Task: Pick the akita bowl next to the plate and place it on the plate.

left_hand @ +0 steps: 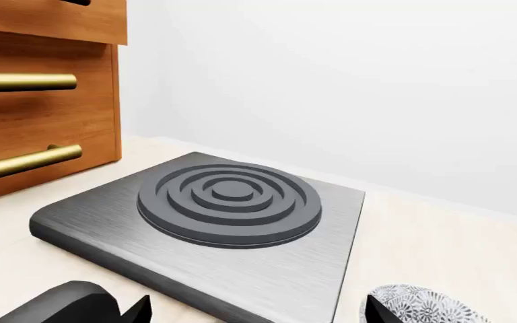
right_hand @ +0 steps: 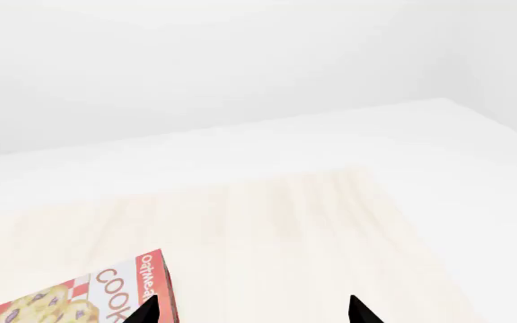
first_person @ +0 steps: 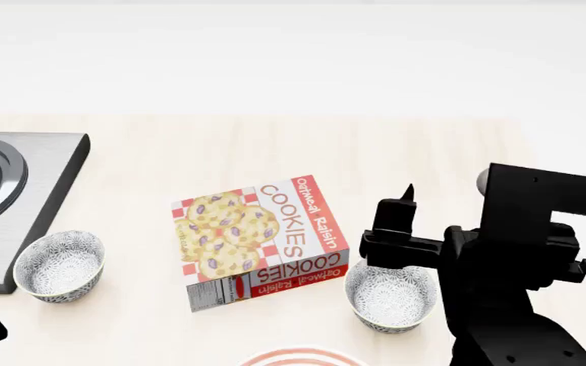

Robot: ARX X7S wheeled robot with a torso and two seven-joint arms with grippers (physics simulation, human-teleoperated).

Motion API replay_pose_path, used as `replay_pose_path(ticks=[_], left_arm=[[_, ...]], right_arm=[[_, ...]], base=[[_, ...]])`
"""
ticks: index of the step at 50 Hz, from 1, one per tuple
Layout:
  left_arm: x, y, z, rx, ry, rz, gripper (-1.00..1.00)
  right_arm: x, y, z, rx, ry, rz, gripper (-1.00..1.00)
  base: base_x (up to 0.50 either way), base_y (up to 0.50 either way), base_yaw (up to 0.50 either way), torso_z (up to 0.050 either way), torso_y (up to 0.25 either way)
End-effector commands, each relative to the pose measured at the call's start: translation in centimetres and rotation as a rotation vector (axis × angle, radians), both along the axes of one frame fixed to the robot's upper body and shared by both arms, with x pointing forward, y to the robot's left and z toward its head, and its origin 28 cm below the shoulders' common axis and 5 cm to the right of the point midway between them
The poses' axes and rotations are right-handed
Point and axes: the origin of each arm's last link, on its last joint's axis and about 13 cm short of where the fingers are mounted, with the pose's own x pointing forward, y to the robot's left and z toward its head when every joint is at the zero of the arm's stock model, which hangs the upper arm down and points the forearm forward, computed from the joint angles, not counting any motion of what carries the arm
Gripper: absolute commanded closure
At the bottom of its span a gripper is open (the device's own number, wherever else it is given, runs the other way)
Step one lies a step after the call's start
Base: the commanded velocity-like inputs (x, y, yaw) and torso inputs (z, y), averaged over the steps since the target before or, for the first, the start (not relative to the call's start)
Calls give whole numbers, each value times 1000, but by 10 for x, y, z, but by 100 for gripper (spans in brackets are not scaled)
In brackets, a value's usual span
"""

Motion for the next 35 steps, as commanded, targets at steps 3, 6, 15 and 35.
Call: replay_pose_path(ticks=[3,6,15,35], left_arm=[[0,0,0,-2,1,2,-100],[0,0,0,-1,1,2,-100],[1,0,-1,-3,2,3,-100],[1,1,-1,-2,1,3,-100]], right_arm=[[37,-5,6,-32,169,-2,-100],[45,-7,6,31,233,-6,-100],[65,-13,0,39,325,-25,-100],[105,-14,6,4,369,-45,-100]], base=[[0,0,0,0,0],[0,0,0,0,0],[0,0,0,0,0],[0,0,0,0,0]])
